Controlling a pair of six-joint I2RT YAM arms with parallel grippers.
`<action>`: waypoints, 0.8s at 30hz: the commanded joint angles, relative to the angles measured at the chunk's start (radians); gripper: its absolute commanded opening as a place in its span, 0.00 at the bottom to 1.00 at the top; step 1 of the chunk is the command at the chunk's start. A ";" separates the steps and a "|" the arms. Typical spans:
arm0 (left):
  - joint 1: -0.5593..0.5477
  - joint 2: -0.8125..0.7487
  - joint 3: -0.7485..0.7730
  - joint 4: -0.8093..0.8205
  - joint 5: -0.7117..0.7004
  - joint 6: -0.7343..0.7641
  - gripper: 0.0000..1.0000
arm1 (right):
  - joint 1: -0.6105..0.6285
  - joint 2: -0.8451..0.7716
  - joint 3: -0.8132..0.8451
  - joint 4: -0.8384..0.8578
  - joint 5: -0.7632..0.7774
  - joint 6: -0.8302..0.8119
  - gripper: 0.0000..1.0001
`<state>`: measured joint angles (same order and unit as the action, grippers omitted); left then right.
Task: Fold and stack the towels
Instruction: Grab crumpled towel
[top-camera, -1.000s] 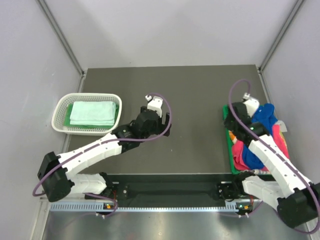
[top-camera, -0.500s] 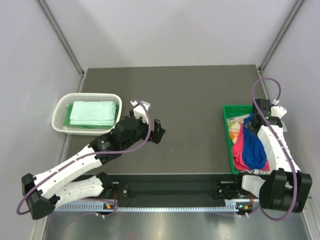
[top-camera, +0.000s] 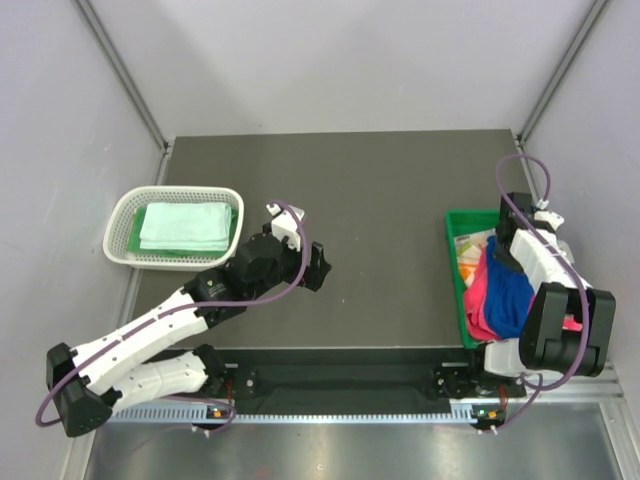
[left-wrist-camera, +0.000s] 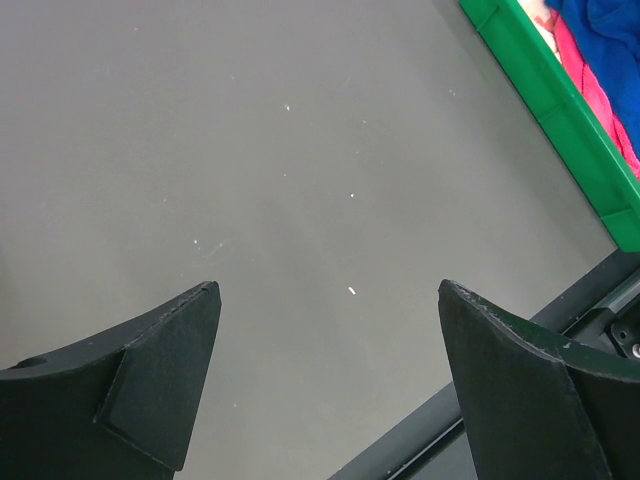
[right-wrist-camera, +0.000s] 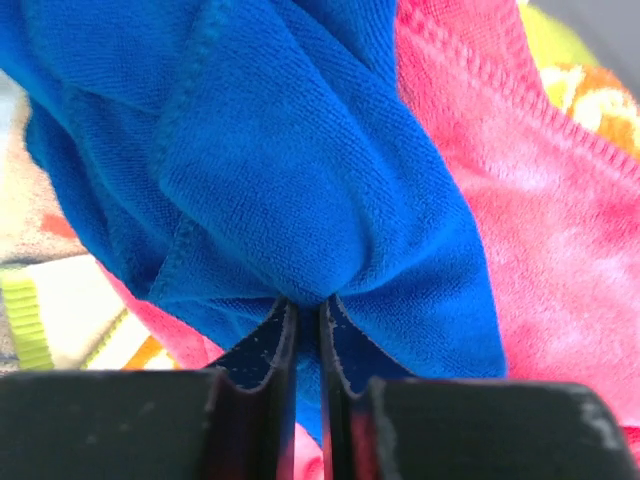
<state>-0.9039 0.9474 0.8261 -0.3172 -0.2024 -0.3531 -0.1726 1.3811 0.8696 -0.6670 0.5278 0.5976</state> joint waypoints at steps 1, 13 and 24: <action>0.000 0.005 -0.005 0.015 -0.006 0.005 0.94 | -0.013 -0.046 0.075 0.024 -0.008 -0.010 0.02; 0.007 0.030 0.005 0.010 -0.015 0.005 0.94 | -0.008 -0.211 0.166 -0.028 -0.130 -0.085 0.00; 0.011 0.056 0.024 0.004 -0.032 0.008 0.93 | 0.088 -0.137 0.178 0.038 -0.190 -0.096 0.01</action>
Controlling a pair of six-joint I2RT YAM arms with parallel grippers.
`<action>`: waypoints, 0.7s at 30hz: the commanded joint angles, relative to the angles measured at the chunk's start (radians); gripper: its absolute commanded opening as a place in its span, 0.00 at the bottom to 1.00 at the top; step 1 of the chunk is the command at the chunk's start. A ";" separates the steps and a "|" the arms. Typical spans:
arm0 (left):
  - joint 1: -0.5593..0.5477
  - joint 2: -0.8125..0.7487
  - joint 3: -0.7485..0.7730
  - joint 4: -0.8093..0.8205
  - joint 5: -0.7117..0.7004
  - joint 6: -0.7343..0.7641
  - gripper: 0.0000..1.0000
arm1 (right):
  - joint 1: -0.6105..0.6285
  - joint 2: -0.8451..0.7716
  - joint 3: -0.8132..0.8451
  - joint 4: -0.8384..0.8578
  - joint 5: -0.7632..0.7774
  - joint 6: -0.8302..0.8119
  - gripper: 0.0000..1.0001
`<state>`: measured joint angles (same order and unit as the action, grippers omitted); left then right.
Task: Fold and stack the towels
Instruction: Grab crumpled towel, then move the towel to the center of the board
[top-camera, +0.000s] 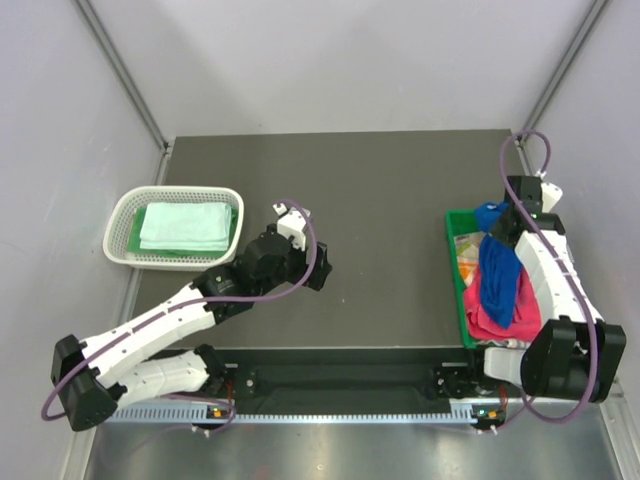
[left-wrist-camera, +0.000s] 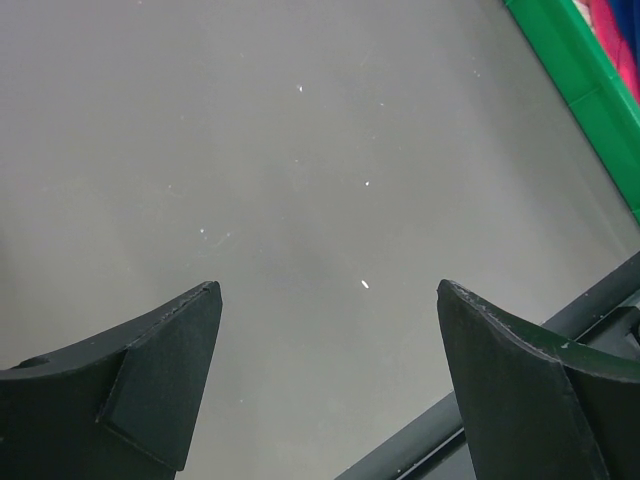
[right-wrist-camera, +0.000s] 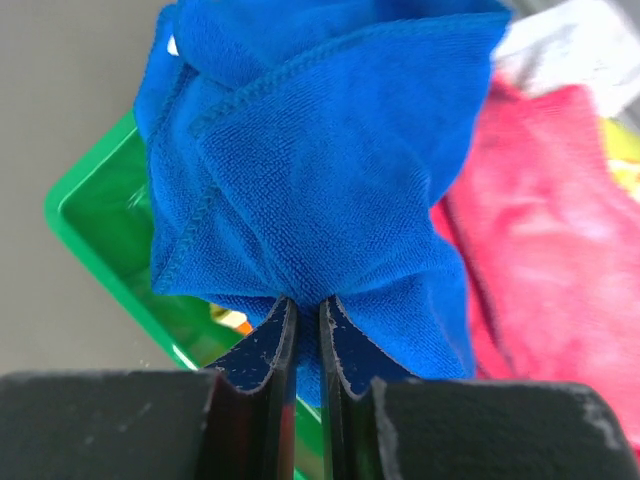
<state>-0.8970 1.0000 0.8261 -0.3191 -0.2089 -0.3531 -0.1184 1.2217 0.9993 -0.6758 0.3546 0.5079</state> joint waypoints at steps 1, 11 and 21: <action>0.004 0.003 0.024 0.006 -0.029 0.008 0.93 | 0.051 0.031 0.055 0.050 -0.014 -0.006 0.00; 0.017 0.011 0.038 -0.014 -0.030 0.000 0.93 | 0.091 0.075 0.058 0.076 -0.014 -0.019 0.00; 0.084 0.012 0.100 -0.043 0.009 0.005 0.91 | 0.111 0.061 0.365 0.010 -0.104 -0.066 0.00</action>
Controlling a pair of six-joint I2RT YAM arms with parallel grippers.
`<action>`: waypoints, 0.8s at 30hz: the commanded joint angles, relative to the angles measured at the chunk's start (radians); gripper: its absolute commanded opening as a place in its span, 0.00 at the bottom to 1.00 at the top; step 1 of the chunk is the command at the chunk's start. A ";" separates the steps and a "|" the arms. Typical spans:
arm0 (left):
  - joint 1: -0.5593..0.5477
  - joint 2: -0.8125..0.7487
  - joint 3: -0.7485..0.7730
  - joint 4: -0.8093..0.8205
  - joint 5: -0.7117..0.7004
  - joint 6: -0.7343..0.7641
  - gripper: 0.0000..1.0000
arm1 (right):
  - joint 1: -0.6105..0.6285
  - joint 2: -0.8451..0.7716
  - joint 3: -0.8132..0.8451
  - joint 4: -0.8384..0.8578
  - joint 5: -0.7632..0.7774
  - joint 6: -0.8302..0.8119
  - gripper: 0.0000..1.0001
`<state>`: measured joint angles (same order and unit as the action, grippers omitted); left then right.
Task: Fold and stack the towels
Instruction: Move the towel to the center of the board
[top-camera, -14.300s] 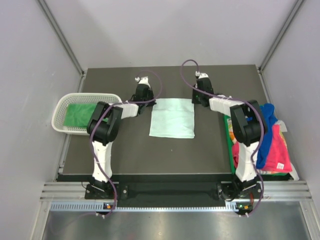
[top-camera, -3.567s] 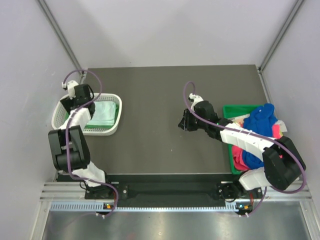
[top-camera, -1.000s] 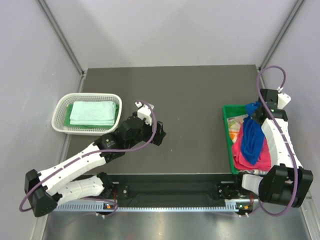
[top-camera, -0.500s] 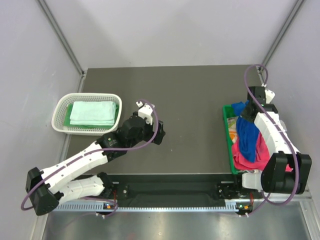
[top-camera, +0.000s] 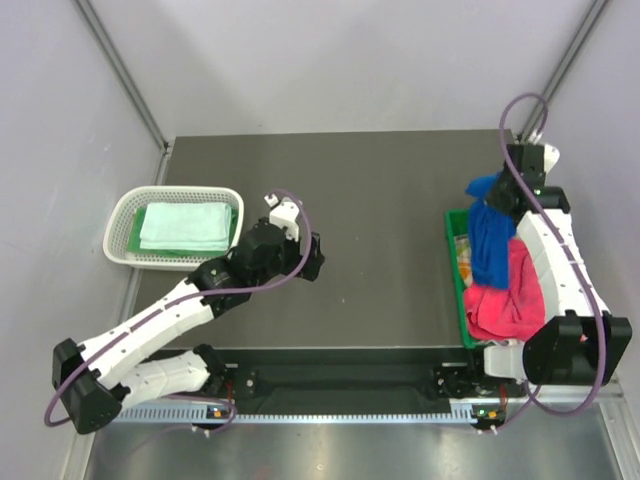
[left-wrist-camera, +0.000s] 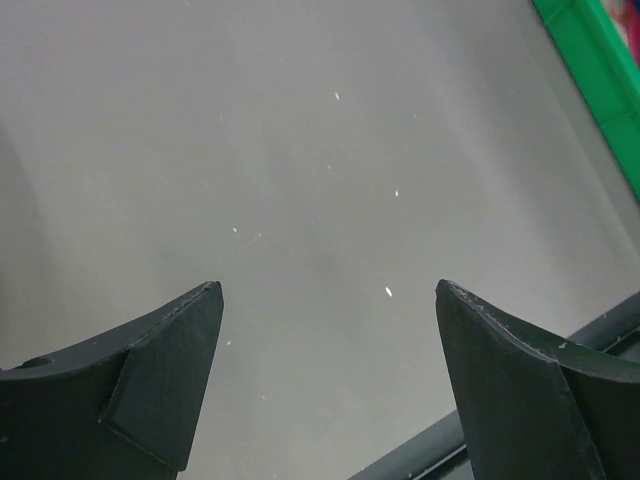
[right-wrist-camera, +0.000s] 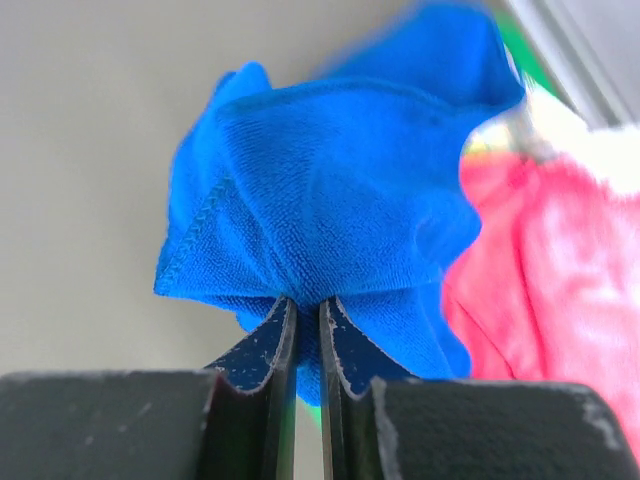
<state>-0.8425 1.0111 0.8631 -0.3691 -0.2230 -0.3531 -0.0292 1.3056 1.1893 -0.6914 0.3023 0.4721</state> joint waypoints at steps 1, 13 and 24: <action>0.039 0.006 0.071 0.007 0.034 0.005 0.91 | 0.061 -0.006 0.217 0.026 -0.069 -0.035 0.00; 0.368 0.049 0.212 -0.010 0.263 -0.052 0.88 | 0.457 0.506 0.955 -0.017 -0.108 -0.101 0.00; 0.410 0.047 0.165 0.039 0.218 -0.118 0.87 | 0.878 0.356 0.032 0.452 -0.089 0.032 0.00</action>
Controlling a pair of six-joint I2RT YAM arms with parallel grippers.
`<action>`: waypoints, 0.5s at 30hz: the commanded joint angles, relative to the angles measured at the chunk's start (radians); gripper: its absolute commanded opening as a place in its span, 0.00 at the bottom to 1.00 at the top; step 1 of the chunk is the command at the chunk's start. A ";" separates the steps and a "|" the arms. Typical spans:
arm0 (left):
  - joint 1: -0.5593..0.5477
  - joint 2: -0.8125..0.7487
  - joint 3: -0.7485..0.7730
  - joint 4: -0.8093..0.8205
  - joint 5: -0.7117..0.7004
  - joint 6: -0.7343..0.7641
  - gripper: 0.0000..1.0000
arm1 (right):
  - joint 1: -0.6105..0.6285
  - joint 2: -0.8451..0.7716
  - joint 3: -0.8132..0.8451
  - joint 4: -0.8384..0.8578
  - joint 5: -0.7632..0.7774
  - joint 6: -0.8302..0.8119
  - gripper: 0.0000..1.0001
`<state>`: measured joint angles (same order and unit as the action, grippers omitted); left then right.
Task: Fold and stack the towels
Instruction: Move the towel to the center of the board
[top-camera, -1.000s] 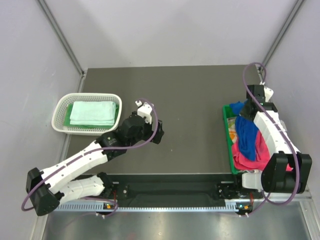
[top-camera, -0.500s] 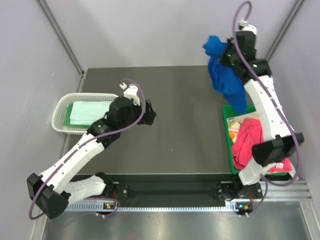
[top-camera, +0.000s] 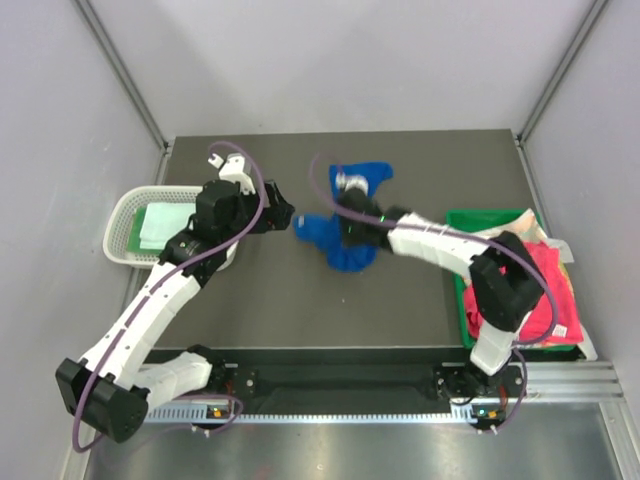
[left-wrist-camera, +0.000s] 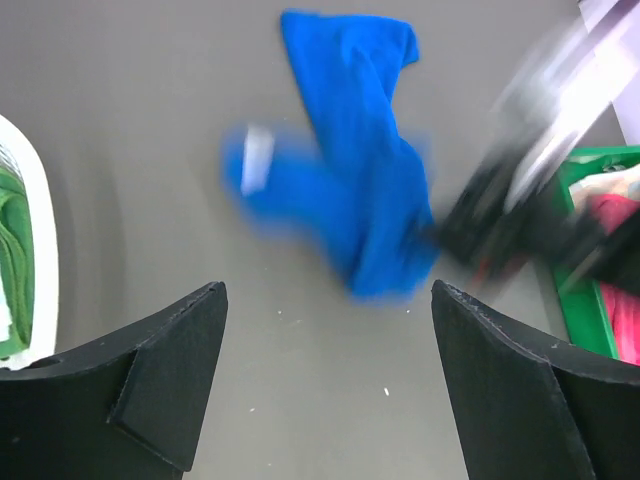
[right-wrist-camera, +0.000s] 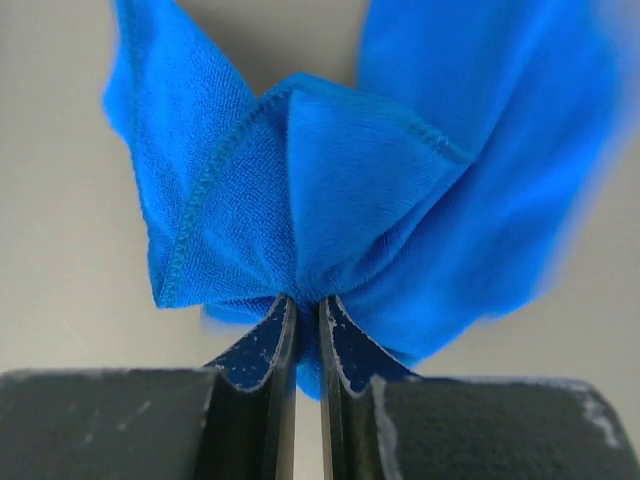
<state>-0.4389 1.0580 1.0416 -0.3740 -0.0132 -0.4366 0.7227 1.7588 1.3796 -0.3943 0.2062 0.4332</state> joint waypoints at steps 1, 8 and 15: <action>0.008 0.019 -0.023 0.052 0.009 -0.039 0.87 | 0.165 -0.111 -0.210 0.188 0.027 0.091 0.00; 0.008 0.146 -0.113 0.178 0.033 -0.102 0.86 | 0.512 -0.326 -0.548 0.242 0.131 0.263 0.01; 0.006 0.445 -0.135 0.334 -0.002 -0.211 0.85 | 0.577 -0.456 -0.577 0.097 0.249 0.332 0.42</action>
<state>-0.4362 1.4029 0.9081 -0.1764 0.0021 -0.5789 1.3289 1.3571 0.7956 -0.2443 0.3367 0.7067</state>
